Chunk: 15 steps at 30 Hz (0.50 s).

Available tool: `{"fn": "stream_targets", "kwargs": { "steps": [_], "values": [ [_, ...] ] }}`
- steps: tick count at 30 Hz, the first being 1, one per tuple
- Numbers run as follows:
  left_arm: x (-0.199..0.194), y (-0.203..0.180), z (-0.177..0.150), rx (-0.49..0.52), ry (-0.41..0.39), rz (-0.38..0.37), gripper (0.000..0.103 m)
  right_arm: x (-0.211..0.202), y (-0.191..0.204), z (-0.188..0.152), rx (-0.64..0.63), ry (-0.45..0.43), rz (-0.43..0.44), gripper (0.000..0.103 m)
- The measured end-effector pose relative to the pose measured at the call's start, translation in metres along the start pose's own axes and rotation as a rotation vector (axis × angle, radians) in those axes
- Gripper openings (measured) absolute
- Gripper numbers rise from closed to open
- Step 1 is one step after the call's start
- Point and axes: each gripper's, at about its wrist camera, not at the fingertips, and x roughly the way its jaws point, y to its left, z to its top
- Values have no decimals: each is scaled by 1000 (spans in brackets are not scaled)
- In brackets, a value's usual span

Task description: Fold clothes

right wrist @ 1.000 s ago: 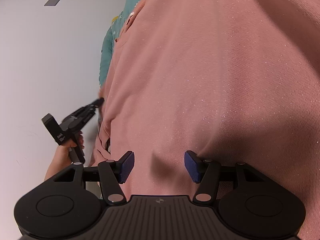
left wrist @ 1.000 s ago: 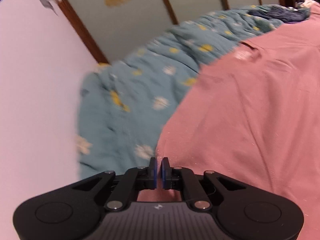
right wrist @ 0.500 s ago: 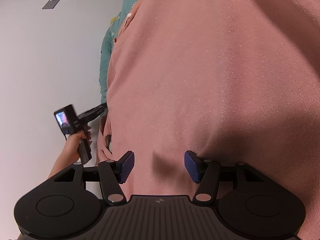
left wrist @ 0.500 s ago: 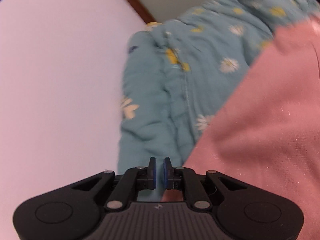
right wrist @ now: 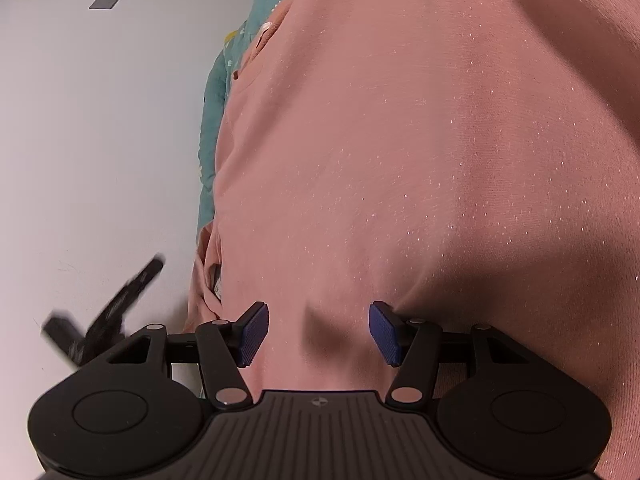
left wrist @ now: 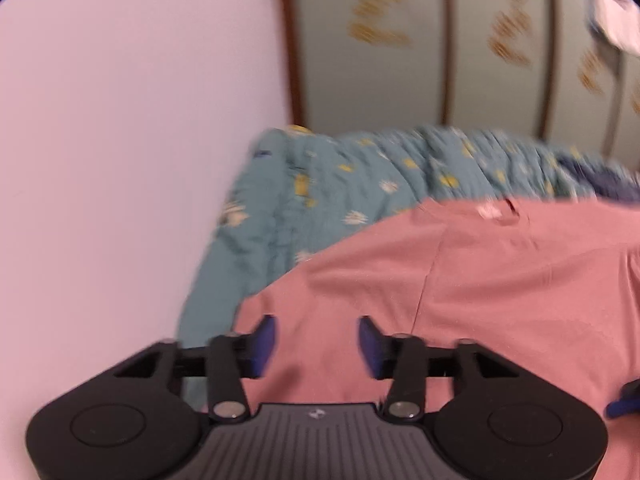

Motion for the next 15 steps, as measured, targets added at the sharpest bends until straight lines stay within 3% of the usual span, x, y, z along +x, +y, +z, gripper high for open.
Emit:
{"fn": "stream_targets", "kwargs": {
  "steps": [4,6,10,13,15],
  "values": [
    [-18,-6,-35,90,38,78,56,-1,1,-3,0,2,-2,56],
    [-14,-5,-51,51,109,67,56,-1,2,-6,-3,6,-2,56],
    [-3,-6,-70,-28,154,64,56,-2,3,-10,-7,11,-2,57],
    [4,-11,-76,20,162,95,56,-4,3,-12,-4,12,-1,57],
    [11,-12,-79,59,175,157,57,-4,2,-12,-2,12,0,57]
  ]
}}
